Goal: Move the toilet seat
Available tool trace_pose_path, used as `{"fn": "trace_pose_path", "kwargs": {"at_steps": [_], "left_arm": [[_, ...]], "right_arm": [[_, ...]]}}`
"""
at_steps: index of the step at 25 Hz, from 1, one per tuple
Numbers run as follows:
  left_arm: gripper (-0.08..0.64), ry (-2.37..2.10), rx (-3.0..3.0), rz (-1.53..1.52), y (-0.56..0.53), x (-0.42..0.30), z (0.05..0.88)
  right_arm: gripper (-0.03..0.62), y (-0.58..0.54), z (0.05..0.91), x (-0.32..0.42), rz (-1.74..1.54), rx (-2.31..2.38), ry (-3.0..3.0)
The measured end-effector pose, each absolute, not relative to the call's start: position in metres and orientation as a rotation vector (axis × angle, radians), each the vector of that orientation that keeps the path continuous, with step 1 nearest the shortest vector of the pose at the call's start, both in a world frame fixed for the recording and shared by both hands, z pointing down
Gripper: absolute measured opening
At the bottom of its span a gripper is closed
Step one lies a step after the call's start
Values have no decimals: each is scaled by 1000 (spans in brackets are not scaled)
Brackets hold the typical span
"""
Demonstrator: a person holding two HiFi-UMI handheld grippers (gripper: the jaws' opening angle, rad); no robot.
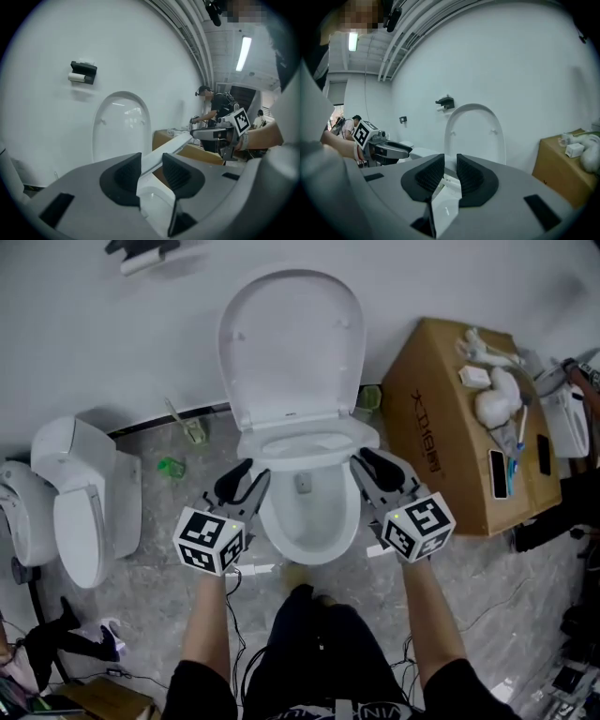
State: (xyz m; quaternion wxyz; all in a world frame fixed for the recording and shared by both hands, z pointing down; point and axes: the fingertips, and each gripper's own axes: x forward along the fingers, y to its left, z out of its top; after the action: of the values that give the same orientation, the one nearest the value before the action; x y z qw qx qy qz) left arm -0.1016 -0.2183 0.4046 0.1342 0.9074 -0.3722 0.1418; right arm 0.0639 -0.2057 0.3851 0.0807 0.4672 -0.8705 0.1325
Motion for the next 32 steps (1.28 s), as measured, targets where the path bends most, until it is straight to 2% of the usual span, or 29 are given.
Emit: {"fn": "trace_pose_path", "kwargs": {"at_steps": [7,32], "left_arm": [[72,-1187,2663,388,-255,-98,380],[48,-1490,2451,348,-387,-102,346]], "right_arm": [[70,-250,361,60,377,1431,-2629],[35,-392,325,54,351,1263,-2717]]}}
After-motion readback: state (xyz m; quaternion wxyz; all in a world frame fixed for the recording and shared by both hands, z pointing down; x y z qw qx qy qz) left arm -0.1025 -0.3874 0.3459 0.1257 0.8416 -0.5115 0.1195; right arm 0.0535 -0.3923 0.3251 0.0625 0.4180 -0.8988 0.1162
